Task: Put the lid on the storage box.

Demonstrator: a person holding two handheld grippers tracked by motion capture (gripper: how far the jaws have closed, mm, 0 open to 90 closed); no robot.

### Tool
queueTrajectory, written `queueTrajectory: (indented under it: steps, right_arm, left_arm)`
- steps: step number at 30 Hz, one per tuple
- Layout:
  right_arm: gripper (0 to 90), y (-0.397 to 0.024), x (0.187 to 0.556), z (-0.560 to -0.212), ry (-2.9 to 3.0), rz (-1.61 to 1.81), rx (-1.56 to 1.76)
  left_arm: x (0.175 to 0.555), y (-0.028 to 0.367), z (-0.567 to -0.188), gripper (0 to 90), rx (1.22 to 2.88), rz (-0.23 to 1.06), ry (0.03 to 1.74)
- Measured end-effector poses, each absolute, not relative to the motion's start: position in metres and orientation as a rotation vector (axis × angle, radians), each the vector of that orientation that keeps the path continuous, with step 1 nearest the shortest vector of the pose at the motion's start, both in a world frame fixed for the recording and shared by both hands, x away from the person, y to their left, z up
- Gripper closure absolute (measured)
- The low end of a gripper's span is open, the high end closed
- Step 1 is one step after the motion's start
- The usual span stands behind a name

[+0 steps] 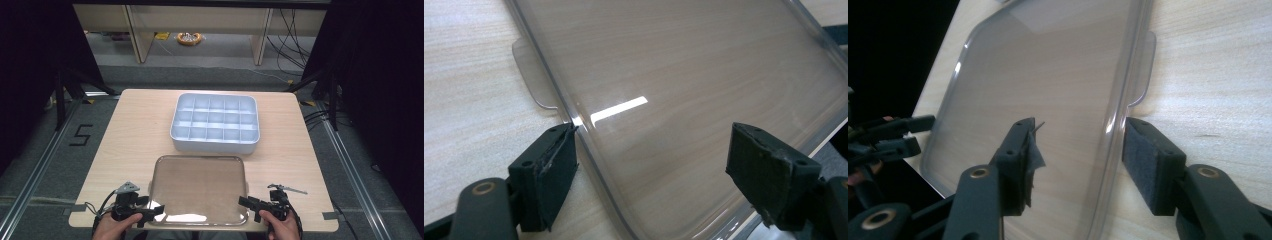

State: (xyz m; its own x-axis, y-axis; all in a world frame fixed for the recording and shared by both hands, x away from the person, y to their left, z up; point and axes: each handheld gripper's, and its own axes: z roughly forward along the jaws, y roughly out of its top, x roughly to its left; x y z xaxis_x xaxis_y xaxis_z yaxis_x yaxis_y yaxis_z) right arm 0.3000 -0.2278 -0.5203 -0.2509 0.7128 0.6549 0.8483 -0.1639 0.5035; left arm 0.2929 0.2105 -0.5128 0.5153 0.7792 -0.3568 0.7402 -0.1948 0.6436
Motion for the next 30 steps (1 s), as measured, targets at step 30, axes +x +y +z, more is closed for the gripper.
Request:
queueTrajectory:
  steps: [30]
  right_arm:
    - [60.6,-0.228,0.278,-0.491,-2.234,-1.599,-1.492]
  left_arm:
    - [0.295,0.208,-0.517,16.2,1.860,0.000,1.240]
